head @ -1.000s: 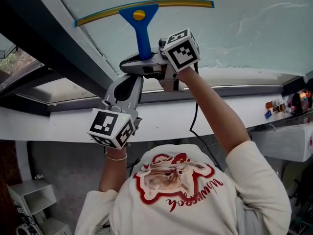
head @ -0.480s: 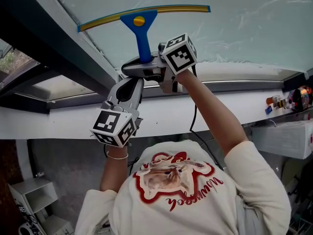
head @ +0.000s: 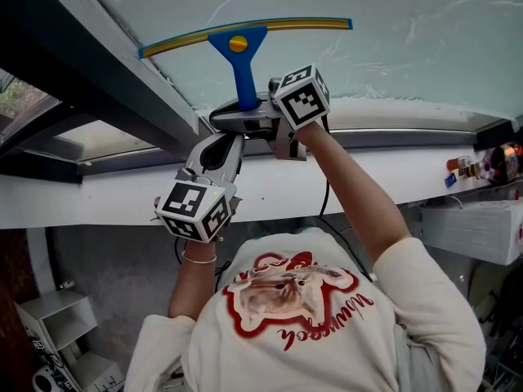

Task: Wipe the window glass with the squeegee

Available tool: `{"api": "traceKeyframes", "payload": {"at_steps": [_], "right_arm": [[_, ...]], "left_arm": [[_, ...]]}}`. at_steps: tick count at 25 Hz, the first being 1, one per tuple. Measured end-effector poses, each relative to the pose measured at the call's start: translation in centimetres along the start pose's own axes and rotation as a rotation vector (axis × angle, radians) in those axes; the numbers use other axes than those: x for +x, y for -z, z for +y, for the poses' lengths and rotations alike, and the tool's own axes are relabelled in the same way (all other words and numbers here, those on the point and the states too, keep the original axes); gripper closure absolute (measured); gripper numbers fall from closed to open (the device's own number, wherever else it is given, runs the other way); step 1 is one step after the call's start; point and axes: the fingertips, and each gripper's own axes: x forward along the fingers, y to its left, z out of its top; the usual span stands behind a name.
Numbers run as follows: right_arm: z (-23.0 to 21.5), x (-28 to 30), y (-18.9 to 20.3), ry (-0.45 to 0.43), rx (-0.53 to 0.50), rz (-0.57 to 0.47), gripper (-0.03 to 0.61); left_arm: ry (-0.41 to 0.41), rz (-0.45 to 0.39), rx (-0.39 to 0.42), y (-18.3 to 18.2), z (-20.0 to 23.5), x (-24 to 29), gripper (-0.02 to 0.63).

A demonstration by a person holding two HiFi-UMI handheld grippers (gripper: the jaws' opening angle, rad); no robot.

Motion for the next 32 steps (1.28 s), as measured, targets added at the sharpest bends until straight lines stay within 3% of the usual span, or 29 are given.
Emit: {"api": "traceKeyframes", "payload": {"at_steps": [32], "right_arm": [[-3.9, 0.4, 7.1, -0.007, 0.172, -0.030, 0.546]], "left_arm": [[0.010, 0.147, -0.095, 7.9, 0.4, 0.5, 0.612]]}}
